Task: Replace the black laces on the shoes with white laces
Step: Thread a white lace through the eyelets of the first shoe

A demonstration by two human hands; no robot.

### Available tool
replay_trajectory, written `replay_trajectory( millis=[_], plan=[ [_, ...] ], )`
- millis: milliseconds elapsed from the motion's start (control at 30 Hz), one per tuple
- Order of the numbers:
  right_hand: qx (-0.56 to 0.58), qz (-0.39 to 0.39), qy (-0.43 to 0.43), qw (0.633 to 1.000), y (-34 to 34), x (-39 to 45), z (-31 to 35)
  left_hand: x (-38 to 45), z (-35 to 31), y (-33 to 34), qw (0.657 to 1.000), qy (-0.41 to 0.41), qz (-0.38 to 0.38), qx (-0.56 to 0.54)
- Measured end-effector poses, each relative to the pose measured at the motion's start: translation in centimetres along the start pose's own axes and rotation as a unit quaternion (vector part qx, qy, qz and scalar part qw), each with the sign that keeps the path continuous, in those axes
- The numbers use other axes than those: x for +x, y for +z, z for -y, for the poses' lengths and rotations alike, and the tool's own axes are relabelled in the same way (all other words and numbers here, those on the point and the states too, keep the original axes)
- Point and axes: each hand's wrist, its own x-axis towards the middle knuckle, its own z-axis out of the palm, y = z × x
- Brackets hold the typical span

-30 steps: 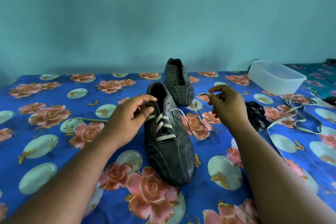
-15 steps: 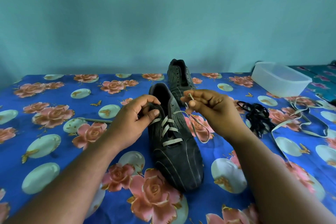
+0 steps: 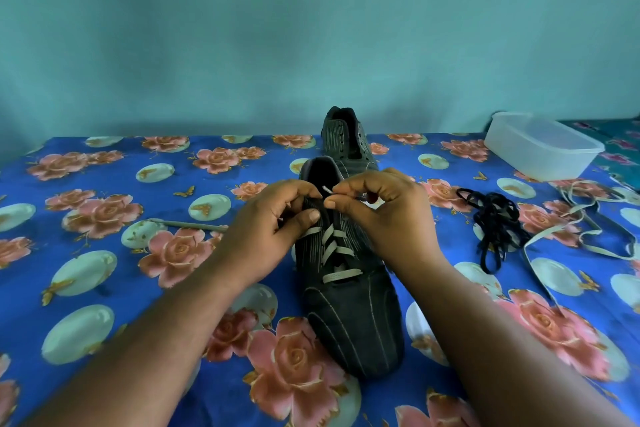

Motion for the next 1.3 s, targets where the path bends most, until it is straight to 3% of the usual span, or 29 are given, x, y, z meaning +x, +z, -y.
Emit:
replay_trajectory(
  millis=[300, 500, 767, 1000, 1200, 1300],
  plan=[
    [-0.077, 0.098, -0.057, 0.991, 0.2, 0.2, -0.4, -0.1, 0.2, -0.5, 1.0, -0.008, 0.006, -0.004],
    [-0.146, 0.112, -0.033, 0.982, 0.4, 0.1, -0.1, -0.1, 0.2, -0.9, 1.0, 0.003, 0.019, -0.007],
    [-0.202, 0.103, -0.079, 0.971, 0.7, 0.0, 0.2, -0.4, 0.0, -1.1, 1.0, -0.009, 0.019, -0.015],
    [-0.166, 0.151, -0.058, 0.973, 0.2, 0.3, -0.6, -0.5, -0.2, -1.0, 0.998, -0.051, -0.02, -0.024],
    [-0.184, 0.15, -0.076, 0.968, 0.3, 0.1, -0.6, -0.6, -0.1, -1.2, 0.999, -0.036, -0.022, -0.014],
    [-0.086, 0.138, -0.029, 0.986, 0.6, -0.1, -1.1, -0.5, -0.2, -1.2, 0.999, -0.01, -0.038, -0.001]
  ],
)
